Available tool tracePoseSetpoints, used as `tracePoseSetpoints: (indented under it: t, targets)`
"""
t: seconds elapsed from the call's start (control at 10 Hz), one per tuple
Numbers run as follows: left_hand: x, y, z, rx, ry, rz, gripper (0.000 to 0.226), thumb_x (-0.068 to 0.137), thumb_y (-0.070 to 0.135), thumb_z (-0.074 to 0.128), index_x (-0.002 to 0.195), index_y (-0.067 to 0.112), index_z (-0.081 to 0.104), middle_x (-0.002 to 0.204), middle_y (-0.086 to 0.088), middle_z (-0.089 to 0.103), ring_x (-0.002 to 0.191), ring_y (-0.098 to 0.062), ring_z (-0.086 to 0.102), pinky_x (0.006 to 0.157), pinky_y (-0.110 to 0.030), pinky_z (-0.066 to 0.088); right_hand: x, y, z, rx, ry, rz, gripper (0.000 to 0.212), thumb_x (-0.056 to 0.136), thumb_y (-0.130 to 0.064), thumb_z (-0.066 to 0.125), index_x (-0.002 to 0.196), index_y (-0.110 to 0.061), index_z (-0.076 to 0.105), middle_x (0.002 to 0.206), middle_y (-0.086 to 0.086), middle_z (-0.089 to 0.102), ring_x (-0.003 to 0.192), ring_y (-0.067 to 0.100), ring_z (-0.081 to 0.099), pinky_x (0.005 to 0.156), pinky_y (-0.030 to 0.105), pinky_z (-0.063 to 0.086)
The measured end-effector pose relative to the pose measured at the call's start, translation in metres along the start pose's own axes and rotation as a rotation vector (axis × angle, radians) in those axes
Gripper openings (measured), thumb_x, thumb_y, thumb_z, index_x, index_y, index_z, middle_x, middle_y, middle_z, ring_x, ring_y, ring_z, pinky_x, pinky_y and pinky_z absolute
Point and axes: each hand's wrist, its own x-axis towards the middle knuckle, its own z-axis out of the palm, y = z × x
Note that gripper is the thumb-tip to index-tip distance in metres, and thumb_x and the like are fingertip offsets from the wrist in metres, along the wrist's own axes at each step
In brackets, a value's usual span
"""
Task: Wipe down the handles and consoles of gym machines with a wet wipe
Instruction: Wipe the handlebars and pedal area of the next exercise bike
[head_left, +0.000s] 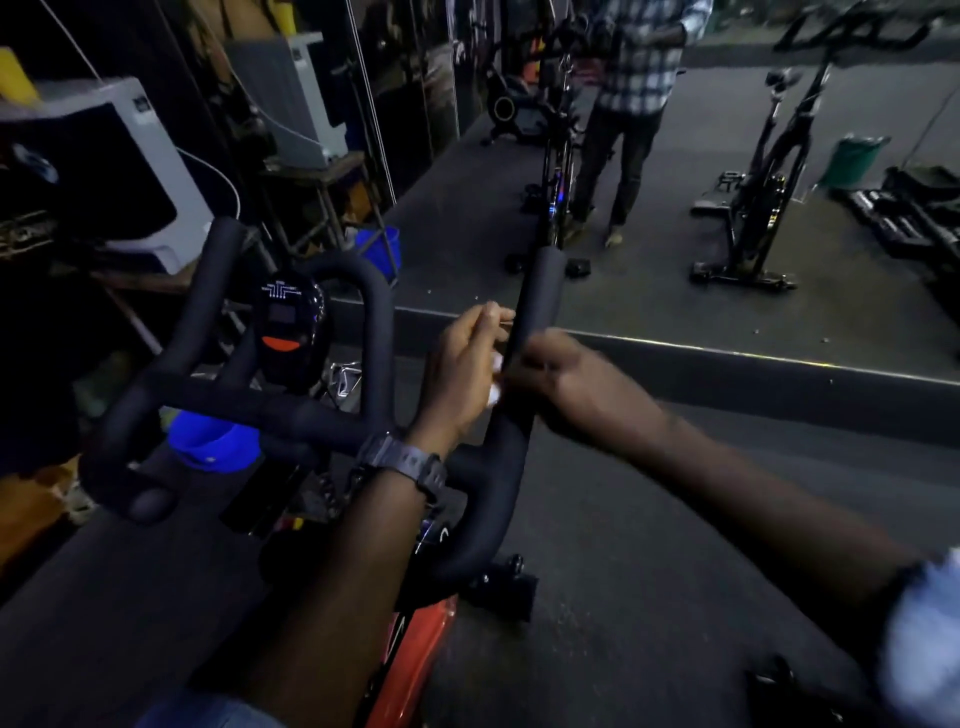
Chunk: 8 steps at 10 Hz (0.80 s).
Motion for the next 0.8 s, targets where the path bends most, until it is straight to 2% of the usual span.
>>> tracePoseSetpoints:
  t: [0.1, 0.2, 0.3, 0.4, 0.5, 0.6, 0.7, 0.8]
  targets:
    - [0.000, 0.011, 0.003, -0.230, 0.025, -0.143, 0.051, 0.109, 0.046, 0.023, 0.103, 0.021, 0.066, 0.087, 0.000, 0.066, 0.070, -0.008, 0.058, 0.064, -0.023, 0.047, 0.060, 0.039, -0.028, -0.111, 0.240, 0.099, 0.032, 0.097, -0.039, 0.059, 0.097, -0.009, 0.069, 0.092, 0.006, 0.054, 0.089, 0.021, 0.052, 0.082, 0.034, 0.047]
    - [-0.002, 0.010, 0.000, -0.311, 0.061, -0.159, 0.060, 0.107, 0.048, 0.012, 0.104, 0.020, 0.065, 0.090, -0.003, 0.066, 0.071, -0.011, 0.057, 0.064, -0.021, 0.047, 0.040, 0.024, -0.014, 0.006, 0.139, 0.173, 0.026, 0.099, -0.028, 0.056, 0.103, -0.005, 0.068, 0.096, 0.006, 0.056, 0.091, 0.020, 0.053, 0.088, 0.041, 0.050]
    - [0.001, 0.007, 0.004, -0.337, 0.110, -0.139, 0.061, 0.106, 0.052, 0.012, 0.108, 0.020, 0.064, 0.098, -0.008, 0.067, 0.073, -0.013, 0.059, 0.066, -0.024, 0.049, -0.021, -0.008, 0.015, 0.000, -0.002, -0.108, 0.012, 0.096, -0.028, 0.061, 0.100, -0.019, 0.069, 0.092, -0.004, 0.059, 0.087, 0.009, 0.053, 0.084, 0.032, 0.045]
    - [0.005, 0.009, 0.003, -0.302, 0.096, -0.115, 0.062, 0.106, 0.052, 0.012, 0.114, 0.018, 0.062, 0.102, -0.007, 0.067, 0.075, -0.010, 0.061, 0.063, -0.019, 0.050, -0.006, 0.007, -0.001, -0.110, 0.063, -0.164, 0.006, 0.090, -0.040, 0.065, 0.086, -0.036, 0.065, 0.085, -0.014, 0.058, 0.078, 0.001, 0.052, 0.077, 0.029, 0.044]
    - [0.003, 0.008, 0.004, -0.295, 0.062, -0.118, 0.063, 0.107, 0.049, 0.009, 0.118, 0.015, 0.061, 0.101, -0.005, 0.067, 0.078, -0.013, 0.061, 0.066, -0.024, 0.049, 0.053, 0.042, -0.037, -0.004, 0.330, 0.153, 0.032, 0.092, -0.045, 0.055, 0.102, -0.021, 0.073, 0.093, 0.002, 0.056, 0.083, 0.008, 0.046, 0.077, 0.020, 0.041]
    - [0.000, 0.007, 0.005, -0.298, 0.063, -0.096, 0.064, 0.105, 0.054, 0.011, 0.113, 0.017, 0.063, 0.099, -0.002, 0.068, 0.077, -0.010, 0.062, 0.067, -0.024, 0.050, 0.028, 0.023, -0.011, 0.112, 0.205, 0.214, 0.034, 0.087, -0.051, 0.056, 0.091, -0.021, 0.072, 0.084, -0.007, 0.052, 0.076, 0.001, 0.042, 0.072, 0.019, 0.033]
    - [-0.004, 0.006, 0.003, -0.287, 0.078, -0.082, 0.067, 0.092, 0.069, 0.022, 0.111, 0.021, 0.065, 0.102, -0.002, 0.071, 0.077, -0.010, 0.063, 0.070, -0.028, 0.050, -0.039, -0.014, 0.023, 0.033, 0.018, -0.091, 0.019, 0.088, -0.049, 0.064, 0.080, -0.032, 0.060, 0.078, -0.016, 0.052, 0.074, -0.004, 0.050, 0.073, 0.024, 0.040]
    - [-0.008, 0.008, 0.001, -0.237, 0.048, -0.046, 0.065, 0.084, 0.074, 0.025, 0.106, 0.029, 0.067, 0.097, 0.007, 0.074, 0.081, -0.008, 0.065, 0.071, -0.028, 0.051, -0.005, 0.013, 0.003, -0.051, 0.225, -0.033, 0.011, 0.089, -0.042, 0.069, 0.083, -0.033, 0.064, 0.076, -0.014, 0.052, 0.070, -0.002, 0.049, 0.067, 0.023, 0.040]
